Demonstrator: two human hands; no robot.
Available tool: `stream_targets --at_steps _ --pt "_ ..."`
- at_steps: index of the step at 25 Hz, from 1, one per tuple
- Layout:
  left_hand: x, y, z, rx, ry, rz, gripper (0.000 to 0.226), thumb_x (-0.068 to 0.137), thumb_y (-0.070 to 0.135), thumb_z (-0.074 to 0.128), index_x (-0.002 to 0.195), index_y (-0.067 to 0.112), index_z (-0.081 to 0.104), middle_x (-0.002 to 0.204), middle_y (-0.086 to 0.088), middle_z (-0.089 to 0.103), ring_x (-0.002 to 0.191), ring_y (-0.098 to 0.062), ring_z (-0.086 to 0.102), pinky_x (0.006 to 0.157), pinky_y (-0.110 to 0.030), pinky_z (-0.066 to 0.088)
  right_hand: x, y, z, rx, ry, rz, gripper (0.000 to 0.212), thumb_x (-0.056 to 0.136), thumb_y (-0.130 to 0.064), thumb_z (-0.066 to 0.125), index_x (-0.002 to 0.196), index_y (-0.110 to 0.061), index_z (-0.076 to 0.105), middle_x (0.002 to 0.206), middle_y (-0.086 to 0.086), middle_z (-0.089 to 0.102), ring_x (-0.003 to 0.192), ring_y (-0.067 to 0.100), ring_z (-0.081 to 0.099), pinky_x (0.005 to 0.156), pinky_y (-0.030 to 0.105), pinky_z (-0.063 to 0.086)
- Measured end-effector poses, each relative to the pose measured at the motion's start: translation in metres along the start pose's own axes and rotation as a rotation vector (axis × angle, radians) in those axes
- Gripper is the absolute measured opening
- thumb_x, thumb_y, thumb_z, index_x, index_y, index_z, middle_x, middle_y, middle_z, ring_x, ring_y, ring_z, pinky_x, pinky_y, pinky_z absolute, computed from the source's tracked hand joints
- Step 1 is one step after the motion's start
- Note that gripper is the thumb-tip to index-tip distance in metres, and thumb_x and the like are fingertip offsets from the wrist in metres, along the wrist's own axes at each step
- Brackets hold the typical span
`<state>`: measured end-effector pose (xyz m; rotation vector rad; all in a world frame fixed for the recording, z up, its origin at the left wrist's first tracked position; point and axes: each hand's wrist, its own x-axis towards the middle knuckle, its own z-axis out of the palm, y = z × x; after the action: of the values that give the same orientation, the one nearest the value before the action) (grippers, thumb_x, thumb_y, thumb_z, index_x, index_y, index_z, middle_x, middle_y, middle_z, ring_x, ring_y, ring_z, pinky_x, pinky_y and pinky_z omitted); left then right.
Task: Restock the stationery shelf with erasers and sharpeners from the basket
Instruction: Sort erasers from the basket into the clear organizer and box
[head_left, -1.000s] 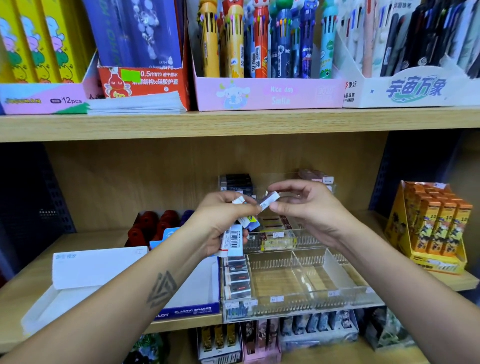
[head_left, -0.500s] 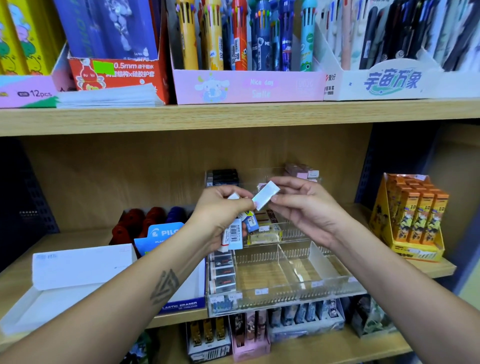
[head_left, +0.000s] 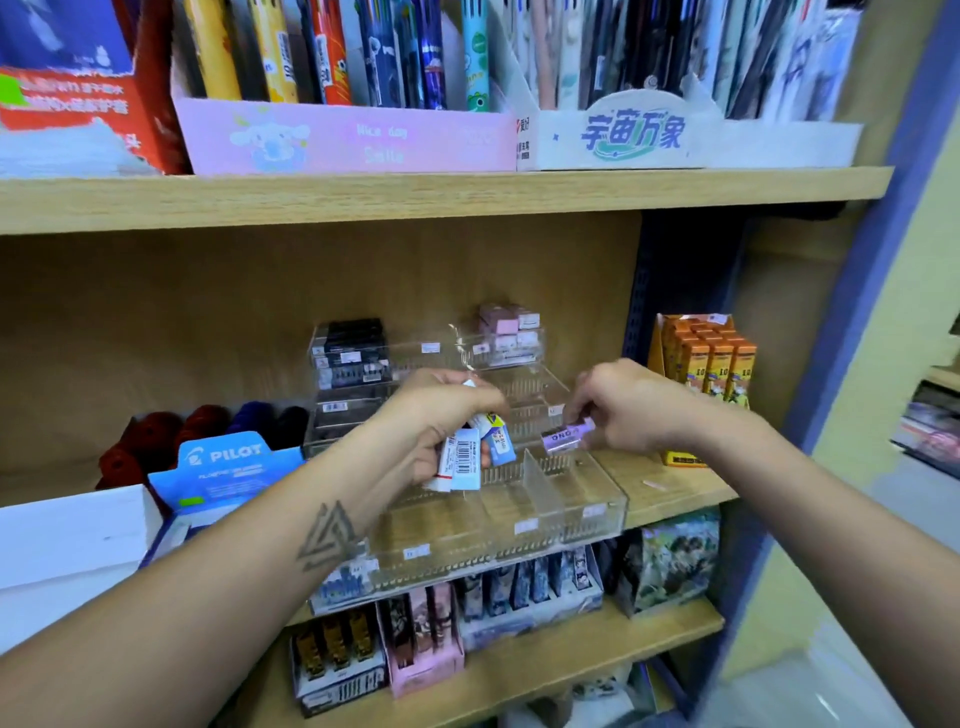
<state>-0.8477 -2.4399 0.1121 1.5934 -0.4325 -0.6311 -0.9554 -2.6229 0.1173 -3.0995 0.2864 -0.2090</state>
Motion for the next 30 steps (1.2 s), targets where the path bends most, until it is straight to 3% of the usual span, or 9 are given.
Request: stream_targets --at_steps 4,8,11,15,18,23,26,28,30 --pt "-0.001 -0.002 0.001 -0.006 -0.006 -0.024 0.019 0.076 -0.006 0.075 0.093 -0.002 0.070 0.070 -0.024 0.064 0.041 -0.023 0.056 0.041 -0.027 0.050 -0.002 -0.011 0.026 -0.036 -0.056 0.059 0.022 0.083 -0.015 0.074 0.102 -0.024 0.071 0.103 -0.002 0.067 0.090 0.018 0.063 0.078 0.035 0.057" --pt "-0.001 -0.004 -0.003 -0.001 -0.015 -0.019 0.029 0.076 -0.006 0.075 0.104 -0.008 0.068 0.071 -0.025 0.066 0.041 -0.024 0.057 0.042 -0.027 0.050 -0.004 -0.023 0.041 -0.105 -0.011 0.056 0.017 0.083 -0.021 0.075 0.098 -0.026 0.072 0.102 -0.005 0.069 0.095 0.019 0.064 0.086 0.033 0.050" --pt "-0.001 -0.007 -0.003 0.002 -0.033 -0.030 0.034 0.077 -0.004 0.076 0.109 -0.008 0.067 0.073 -0.025 0.067 0.042 -0.024 0.058 0.042 -0.027 0.050 -0.002 -0.028 0.041 -0.179 -0.035 0.044 0.016 0.084 -0.015 0.071 0.097 -0.023 0.074 0.102 0.000 0.067 0.091 0.022 0.065 0.075 0.031 0.052" --pt "-0.003 -0.010 -0.005 -0.007 -0.055 -0.039 0.035 0.077 -0.005 0.076 0.109 -0.009 0.066 0.073 -0.024 0.066 0.043 -0.024 0.058 0.042 -0.026 0.049 -0.003 -0.032 0.043 -0.228 -0.144 0.007 0.015 0.087 -0.009 0.065 0.094 -0.021 0.070 0.094 0.001 0.065 0.075 0.021 0.057 0.061 0.026 0.040" --pt "-0.002 -0.012 -0.010 -0.007 -0.044 -0.038 0.034 0.077 -0.004 0.076 0.109 -0.008 0.066 0.075 -0.026 0.067 0.044 -0.024 0.058 0.042 -0.027 0.050 -0.004 -0.036 0.040 -0.313 -0.125 -0.014 0.012 0.086 -0.012 0.065 0.088 -0.023 0.062 0.089 0.000 0.061 0.071 0.020 0.051 0.060 0.026 0.036" --pt "0.001 -0.016 -0.016 -0.020 -0.065 -0.054 0.032 0.077 -0.003 0.076 0.107 -0.010 0.067 0.073 -0.026 0.066 0.043 -0.024 0.058 0.043 -0.028 0.051 -0.001 -0.037 0.040 -0.323 -0.101 -0.020 0.014 0.087 -0.012 0.063 0.093 -0.023 0.068 0.096 -0.001 0.066 0.075 0.019 0.053 0.064 0.028 0.038" --pt "0.002 -0.017 -0.018 -0.057 -0.086 -0.095 0.023 0.079 0.000 0.076 0.100 -0.007 0.067 0.069 -0.024 0.065 0.042 -0.025 0.058 0.043 -0.028 0.051 0.001 -0.036 0.025 0.015 -0.022 0.033 0.014 0.090 -0.011 0.067 0.098 -0.022 0.072 0.094 -0.005 0.069 0.082 0.014 0.067 0.065 0.022 0.047" --pt "0.003 -0.017 -0.021 -0.104 -0.083 -0.107 0.013 0.081 0.001 0.075 0.089 -0.001 0.066 0.066 -0.023 0.064 0.041 -0.024 0.058 0.042 -0.028 0.051 0.002 -0.041 0.013 0.570 0.013 0.083 0.022 0.089 -0.004 0.068 0.104 -0.020 0.070 0.091 0.000 0.074 0.082 0.016 0.073 0.068 0.022 0.057" --pt "0.002 -0.017 -0.020 -0.149 -0.093 -0.104 0.012 0.082 0.001 0.074 0.089 0.001 0.064 0.066 -0.022 0.063 0.042 -0.024 0.057 0.041 -0.027 0.050 -0.001 -0.052 0.008 1.061 -0.115 0.073 0.037 0.084 0.004 0.072 0.115 -0.014 0.062 0.094 0.013 0.075 0.083 0.022 0.074 0.071 0.029 0.059"
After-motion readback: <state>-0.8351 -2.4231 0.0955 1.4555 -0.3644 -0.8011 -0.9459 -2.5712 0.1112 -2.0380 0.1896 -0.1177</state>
